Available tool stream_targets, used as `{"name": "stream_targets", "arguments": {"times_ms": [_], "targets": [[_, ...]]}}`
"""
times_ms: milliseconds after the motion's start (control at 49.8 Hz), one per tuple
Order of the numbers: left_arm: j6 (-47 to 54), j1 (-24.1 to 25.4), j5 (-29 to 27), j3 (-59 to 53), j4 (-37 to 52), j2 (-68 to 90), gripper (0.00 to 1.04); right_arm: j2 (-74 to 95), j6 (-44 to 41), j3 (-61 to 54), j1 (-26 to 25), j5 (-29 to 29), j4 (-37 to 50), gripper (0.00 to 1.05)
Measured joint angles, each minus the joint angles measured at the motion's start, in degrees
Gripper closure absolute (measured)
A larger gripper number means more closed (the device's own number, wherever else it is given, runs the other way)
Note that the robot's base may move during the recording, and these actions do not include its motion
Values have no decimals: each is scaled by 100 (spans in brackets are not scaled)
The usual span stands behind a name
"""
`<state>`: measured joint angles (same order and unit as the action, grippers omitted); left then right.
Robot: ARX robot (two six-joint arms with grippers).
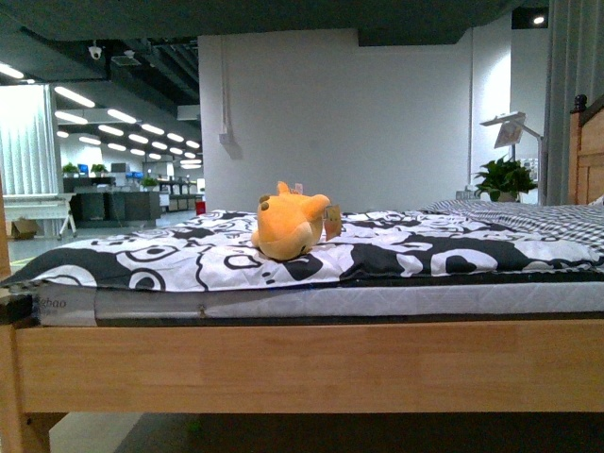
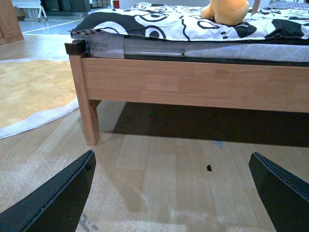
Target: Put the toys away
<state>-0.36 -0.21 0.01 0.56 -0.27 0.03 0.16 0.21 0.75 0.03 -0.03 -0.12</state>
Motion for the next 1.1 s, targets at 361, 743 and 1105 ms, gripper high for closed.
{"name": "stream_targets", "arguments": {"times_ms": [361,743,1105], "targets": [[-2,0,-2,0,0,0,6,0,0,0,0,-2,0,0],[-2,0,0,0,0,0,6,0,0,0,0,-2,0,0],[-2,0,0,0,0,0,6,0,0,0,0,0,0,0]]}}
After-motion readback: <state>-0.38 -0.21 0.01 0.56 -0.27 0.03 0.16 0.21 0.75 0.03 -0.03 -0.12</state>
